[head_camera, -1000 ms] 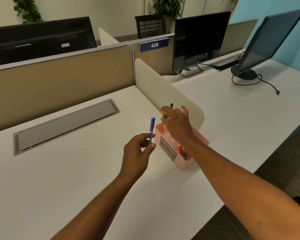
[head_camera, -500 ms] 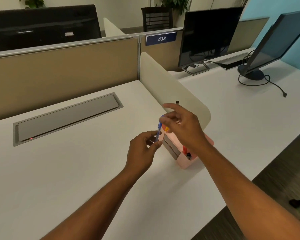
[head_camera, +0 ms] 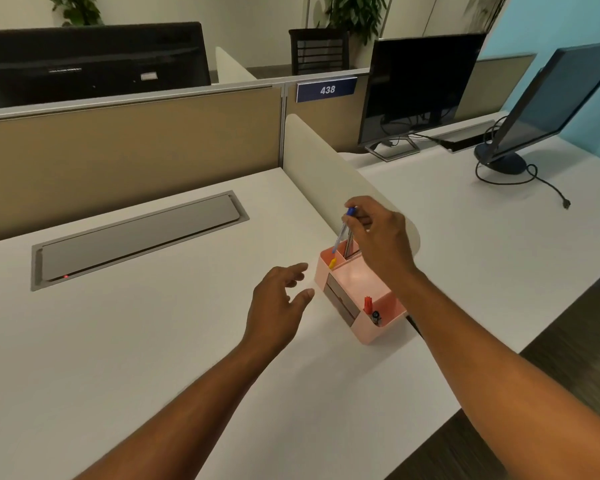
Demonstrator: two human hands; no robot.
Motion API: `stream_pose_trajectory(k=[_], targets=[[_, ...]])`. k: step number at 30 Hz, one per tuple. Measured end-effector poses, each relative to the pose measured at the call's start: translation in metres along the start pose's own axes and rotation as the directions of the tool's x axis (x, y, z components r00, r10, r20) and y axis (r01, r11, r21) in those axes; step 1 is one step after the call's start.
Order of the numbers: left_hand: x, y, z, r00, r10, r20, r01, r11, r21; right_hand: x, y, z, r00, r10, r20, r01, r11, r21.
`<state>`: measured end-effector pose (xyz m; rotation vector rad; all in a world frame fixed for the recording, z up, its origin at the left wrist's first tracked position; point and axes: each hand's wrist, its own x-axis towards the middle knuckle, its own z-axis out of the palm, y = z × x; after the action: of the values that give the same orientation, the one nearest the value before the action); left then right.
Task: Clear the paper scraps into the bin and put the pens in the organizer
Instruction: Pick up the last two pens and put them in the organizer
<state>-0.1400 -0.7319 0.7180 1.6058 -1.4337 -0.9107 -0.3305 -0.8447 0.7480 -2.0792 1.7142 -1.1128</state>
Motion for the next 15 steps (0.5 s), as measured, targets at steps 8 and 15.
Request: stream_pose_trajectory(k=[8, 15], targets=[[0.001, -0.008, -0.006, 0.998, 0.057, -0.026, -0.056, 0.998, 0.037, -0.009, 0.028, 0.043, 0.989, -0.074, 0.126, 0.101, 0.969, -0.224], [0.004, 0.000, -0.012, 0.989, 0.137, -0.047, -0.131, 0.986, 0.105, -0.018, 0.031, 0.041, 0.944, -0.134, 0.301, 0.257, 0.869, -0.422]])
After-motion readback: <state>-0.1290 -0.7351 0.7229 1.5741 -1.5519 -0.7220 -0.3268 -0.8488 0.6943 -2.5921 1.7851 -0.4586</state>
